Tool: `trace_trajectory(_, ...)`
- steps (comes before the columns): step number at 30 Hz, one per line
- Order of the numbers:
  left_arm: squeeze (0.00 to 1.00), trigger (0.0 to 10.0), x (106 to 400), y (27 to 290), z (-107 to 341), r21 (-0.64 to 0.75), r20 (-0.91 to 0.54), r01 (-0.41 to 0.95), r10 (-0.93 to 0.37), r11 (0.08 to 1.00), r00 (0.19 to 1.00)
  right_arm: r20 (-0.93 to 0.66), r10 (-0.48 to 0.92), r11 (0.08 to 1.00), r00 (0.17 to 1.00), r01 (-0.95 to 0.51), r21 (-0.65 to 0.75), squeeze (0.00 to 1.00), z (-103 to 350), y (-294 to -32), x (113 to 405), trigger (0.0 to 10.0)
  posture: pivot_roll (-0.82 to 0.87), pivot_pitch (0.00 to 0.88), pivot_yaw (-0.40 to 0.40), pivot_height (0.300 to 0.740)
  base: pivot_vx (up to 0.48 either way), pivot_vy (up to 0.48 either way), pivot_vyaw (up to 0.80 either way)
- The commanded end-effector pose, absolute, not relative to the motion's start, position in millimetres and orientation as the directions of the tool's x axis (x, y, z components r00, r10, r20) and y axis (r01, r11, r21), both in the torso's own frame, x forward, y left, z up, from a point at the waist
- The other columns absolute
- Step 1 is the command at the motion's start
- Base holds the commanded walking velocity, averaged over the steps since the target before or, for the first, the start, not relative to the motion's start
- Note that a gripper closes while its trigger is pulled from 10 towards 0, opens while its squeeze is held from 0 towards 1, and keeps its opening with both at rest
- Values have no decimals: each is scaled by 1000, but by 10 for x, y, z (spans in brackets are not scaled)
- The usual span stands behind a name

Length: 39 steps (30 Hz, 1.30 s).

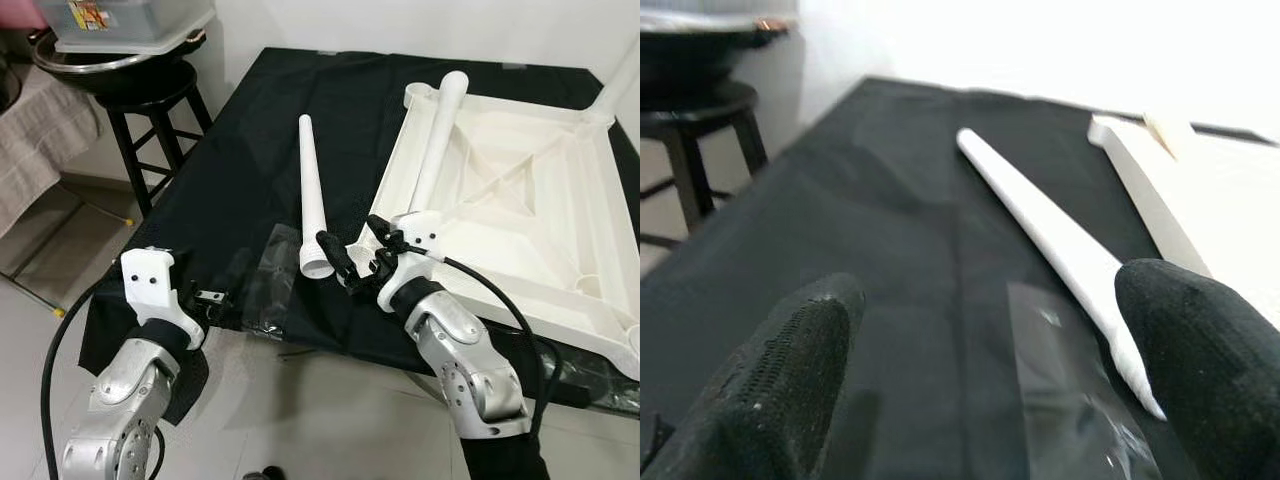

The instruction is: Building children table

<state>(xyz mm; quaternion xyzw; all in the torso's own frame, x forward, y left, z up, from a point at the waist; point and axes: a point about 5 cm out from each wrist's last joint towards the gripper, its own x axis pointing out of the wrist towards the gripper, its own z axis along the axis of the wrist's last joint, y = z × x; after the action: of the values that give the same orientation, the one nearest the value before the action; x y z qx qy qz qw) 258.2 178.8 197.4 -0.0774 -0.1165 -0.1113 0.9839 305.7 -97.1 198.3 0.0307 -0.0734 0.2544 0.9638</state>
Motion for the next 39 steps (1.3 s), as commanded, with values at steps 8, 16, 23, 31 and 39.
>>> trace_trajectory(8, 0, 10000, 2549, 1816, 1839, -156, 220, 227, -190, 961, 957, 162, 508, 858, 846, -514, -6, 0, 1957, -938, 3045, 10000, -10, 137, 10, 740, 157, 0, -500)
trace_trajectory(16, 0, 10000, 2594, 1810, 1892, -150, 242, 237, -197, 960, 950, 191, 516, 854, 835, -520, -35, 0, 2026, -921, 3074, 10000, -11, 128, 11, 740, 261, 0, -100)
trace_trajectory(23, 0, 10000, 2608, 1779, 1904, -145, 252, 253, -211, 957, 944, 208, 546, 835, 811, -546, -66, 0, 2039, -901, 3061, 10000, -12, 117, 15, 740, 262, 0, 343)
trace_trajectory(31, 0, 10000, 2625, 1724, 1933, -130, 259, 291, -251, 948, 933, 203, 509, 859, 836, -509, -58, 0, 2023, -929, 3105, 10000, 7, 107, 18, 740, 262, 0, 0)
trace_trajectory(39, 0, 10000, 2618, 1704, 1951, -110, 253, 307, -273, 945, 928, 202, 504, 862, 840, -504, -56, 0, 2009, -925, 3113, 10000, 7, 105, 19, 740, 255, 0, 0)
